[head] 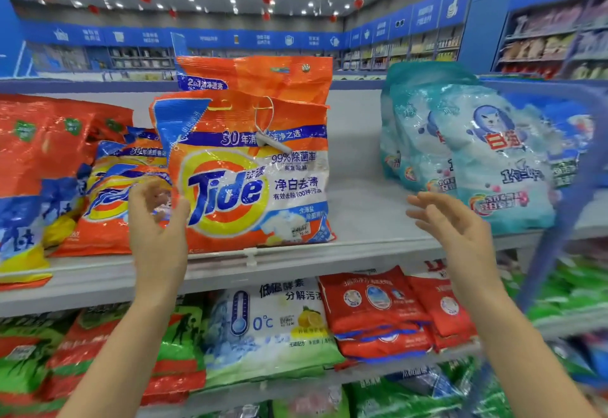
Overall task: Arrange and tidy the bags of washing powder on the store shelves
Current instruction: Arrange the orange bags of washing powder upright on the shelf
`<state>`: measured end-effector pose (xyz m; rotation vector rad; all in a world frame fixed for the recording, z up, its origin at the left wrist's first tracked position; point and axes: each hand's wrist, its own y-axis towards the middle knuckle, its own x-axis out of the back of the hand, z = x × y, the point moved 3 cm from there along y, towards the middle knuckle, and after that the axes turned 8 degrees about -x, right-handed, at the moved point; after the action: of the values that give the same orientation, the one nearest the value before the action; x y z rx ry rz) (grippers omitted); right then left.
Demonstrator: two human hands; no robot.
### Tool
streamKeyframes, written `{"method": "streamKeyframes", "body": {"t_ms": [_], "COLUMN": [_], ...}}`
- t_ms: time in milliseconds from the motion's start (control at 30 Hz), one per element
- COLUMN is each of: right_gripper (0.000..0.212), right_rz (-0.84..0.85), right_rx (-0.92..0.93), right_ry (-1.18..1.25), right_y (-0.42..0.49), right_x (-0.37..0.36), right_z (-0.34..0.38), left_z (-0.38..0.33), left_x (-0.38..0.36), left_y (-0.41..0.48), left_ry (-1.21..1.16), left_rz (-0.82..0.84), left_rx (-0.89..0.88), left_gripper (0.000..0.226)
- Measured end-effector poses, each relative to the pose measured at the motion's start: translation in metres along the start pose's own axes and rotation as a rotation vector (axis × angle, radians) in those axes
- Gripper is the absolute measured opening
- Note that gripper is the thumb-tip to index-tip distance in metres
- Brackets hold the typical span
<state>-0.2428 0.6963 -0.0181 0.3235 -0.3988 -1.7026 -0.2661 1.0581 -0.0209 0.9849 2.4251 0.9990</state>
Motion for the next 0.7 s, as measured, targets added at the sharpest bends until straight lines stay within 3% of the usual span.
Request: {"method": "streamKeyframes", "body": {"t_ms": [133,267,500,700], "right_gripper": [0.02,0.027,0.033,0.042], "right_rz": [-0.127,-0.306,-0.57,-0.76], "right_rx": [-0.053,-0.124,-0.192,-0.284], "right_ry": [-0.026,-0.031,-0.036,-0.061], "right_y": [-0.045,-0.089,-0.158,-0.192], "right_x": [0.08,0.168,0.336,0.485], "right_z": [-0.018,-0.038,-0.058,-0.075], "left_z": [-0.022,-0.017,-0.042,-0.092], "left_x": [-0.014,-0.06,-0.183,-0.294], "left_y": [-0.056,-0.118,-0.252,-0.355], "left_ry": [-0.118,-0.173,-0.255,-0.323], "left_rz": [0.078,0.366,0.664,0.788], "left_rx": [-0.033,0.117,0.317,0.398], "left_gripper": [0.024,0.032,0.027,0.026]}}
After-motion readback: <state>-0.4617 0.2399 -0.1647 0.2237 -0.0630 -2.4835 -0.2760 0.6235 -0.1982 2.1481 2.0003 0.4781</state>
